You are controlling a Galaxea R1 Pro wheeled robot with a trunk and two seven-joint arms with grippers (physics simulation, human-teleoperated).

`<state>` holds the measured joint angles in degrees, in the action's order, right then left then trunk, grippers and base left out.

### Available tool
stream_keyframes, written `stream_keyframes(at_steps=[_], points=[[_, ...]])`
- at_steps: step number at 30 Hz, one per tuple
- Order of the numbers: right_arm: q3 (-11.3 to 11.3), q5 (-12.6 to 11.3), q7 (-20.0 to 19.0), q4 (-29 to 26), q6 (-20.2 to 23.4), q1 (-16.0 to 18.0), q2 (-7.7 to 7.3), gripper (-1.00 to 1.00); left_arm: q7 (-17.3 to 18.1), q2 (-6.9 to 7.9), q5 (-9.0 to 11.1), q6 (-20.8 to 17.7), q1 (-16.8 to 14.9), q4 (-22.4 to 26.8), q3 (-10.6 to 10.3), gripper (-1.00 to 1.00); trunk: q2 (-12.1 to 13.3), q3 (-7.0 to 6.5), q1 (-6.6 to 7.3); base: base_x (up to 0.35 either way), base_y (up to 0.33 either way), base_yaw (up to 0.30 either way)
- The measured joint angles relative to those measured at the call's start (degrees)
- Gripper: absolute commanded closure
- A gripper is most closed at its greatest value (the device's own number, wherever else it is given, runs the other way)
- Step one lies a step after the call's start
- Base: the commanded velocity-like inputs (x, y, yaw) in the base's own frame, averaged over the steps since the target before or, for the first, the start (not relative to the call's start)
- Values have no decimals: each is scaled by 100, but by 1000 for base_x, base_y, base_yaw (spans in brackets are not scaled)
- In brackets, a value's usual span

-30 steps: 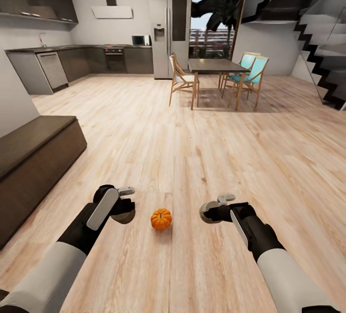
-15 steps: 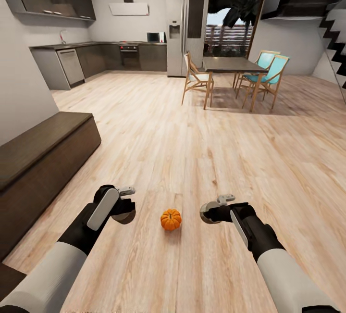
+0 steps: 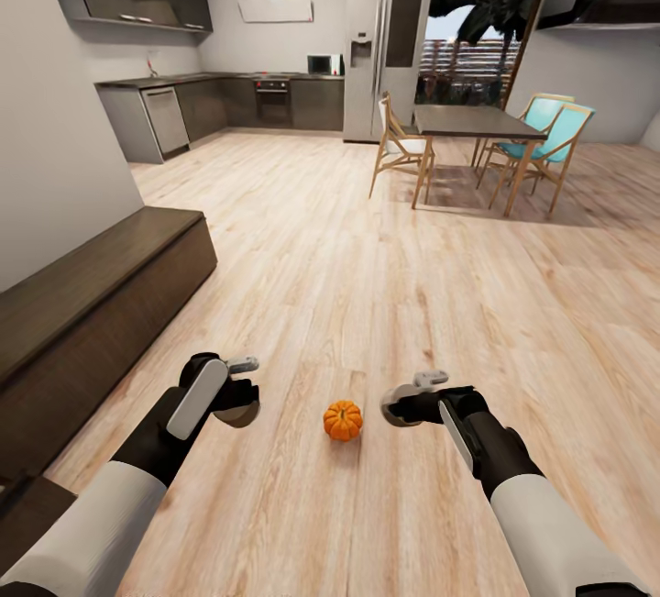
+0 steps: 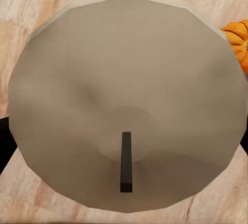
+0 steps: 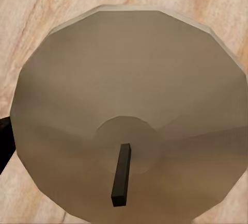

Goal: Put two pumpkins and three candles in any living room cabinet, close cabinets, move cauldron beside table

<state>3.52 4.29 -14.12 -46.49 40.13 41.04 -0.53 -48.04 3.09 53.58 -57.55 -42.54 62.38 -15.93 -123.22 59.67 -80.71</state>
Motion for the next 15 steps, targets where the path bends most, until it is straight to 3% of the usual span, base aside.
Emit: stream_keyframes(at_steps=[5,15], points=[[0,-5,0,0,0,0,-2,100,1,-1,3,1,0,1,-1,100,201,-52,110,0,0,170],[1,14,-12,58,-11,1,1,100,0,0,-7,0,-1,-14,2,100,601,-219,330,0,0,11]])
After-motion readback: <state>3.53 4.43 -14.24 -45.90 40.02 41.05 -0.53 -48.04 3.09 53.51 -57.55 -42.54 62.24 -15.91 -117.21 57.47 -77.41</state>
